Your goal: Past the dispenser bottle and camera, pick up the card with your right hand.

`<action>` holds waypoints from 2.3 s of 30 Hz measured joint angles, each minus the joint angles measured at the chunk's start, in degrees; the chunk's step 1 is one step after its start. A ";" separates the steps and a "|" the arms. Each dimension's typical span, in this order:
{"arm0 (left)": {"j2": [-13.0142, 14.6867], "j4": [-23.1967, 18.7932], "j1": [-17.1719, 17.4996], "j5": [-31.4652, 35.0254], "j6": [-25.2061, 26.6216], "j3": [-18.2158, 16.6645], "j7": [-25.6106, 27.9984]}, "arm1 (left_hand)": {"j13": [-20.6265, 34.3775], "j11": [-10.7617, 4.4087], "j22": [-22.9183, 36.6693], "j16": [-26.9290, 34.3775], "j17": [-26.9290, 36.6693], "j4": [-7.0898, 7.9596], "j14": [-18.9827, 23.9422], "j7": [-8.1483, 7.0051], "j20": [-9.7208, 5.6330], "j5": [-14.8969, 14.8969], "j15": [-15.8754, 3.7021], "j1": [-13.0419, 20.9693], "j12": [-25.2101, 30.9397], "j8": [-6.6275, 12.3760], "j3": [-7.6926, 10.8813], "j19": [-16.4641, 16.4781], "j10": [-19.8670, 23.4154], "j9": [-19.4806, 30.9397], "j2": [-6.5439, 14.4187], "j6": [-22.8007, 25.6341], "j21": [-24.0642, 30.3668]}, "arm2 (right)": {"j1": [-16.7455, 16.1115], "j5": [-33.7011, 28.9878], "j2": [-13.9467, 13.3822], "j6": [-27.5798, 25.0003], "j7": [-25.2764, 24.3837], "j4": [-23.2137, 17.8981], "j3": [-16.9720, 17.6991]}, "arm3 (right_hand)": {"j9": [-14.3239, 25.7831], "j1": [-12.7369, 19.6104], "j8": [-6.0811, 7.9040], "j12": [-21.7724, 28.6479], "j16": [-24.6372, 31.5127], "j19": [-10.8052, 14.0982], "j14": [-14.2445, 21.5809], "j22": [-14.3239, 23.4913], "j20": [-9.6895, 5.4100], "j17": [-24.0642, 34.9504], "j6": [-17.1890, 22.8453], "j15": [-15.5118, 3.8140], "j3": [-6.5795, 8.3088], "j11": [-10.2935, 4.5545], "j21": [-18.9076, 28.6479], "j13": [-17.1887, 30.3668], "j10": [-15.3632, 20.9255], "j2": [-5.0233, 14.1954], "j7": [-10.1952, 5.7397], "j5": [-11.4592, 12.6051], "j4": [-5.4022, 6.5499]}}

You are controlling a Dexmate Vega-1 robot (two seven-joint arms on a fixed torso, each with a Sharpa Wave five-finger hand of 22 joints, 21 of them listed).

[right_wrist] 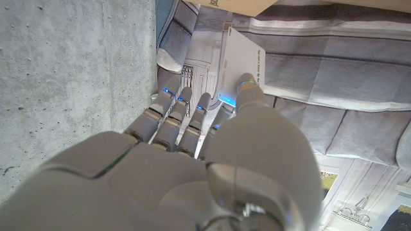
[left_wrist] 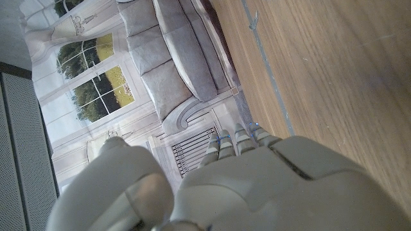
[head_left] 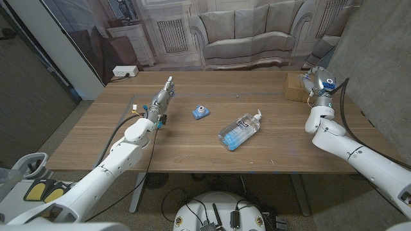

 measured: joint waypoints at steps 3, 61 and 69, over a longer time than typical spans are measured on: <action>0.06 0.04 -0.02 -0.08 -0.12 -0.05 -0.20 | 0.00 0.00 0.00 0.00 0.00 0.00 0.00 0.00 0.00 0.00 0.00 0.01 0.00 0.00 0.00 0.00 0.00 0.00 0.01 0.00 0.00 | -0.37 0.07 -0.09 -0.05 0.07 -0.88 0.53 | 0.00 0.01 0.01 0.00 0.00 -0.20 0.21 0.00 0.21 0.00 0.00 -0.21 0.00 -0.10 0.00 0.00 0.10 0.00 0.00 -0.32 0.00; 1.60 -1.34 0.69 -0.68 -0.21 -1.50 -0.39 | 0.00 0.00 0.00 0.00 0.00 0.06 0.00 -0.30 0.00 0.00 0.00 0.45 0.00 0.00 -0.89 0.00 0.00 0.00 0.45 0.31 0.00 | -3.67 2.05 -3.32 -3.75 5.65 -12.44 6.30 | -1.35 0.48 1.77 -0.89 -0.33 -0.92 0.71 -0.27 0.31 -0.27 -0.43 -0.12 0.00 0.21 0.67 0.02 0.81 0.44 0.43 -1.16 0.00; 1.32 -0.83 0.80 -0.84 -0.79 -1.47 -0.86 | 0.00 -0.23 0.00 0.00 0.00 0.07 0.00 -0.30 0.00 0.00 0.00 0.45 0.00 0.00 -0.88 0.00 -0.23 0.00 0.45 0.30 0.00 | -4.63 2.46 -4.58 -5.82 7.73 -15.72 7.32 | -1.56 0.48 1.78 -1.11 -0.33 -0.92 0.71 -0.26 0.31 -0.27 -0.51 -0.12 0.00 0.21 0.67 0.02 1.23 0.43 0.51 -1.38 0.00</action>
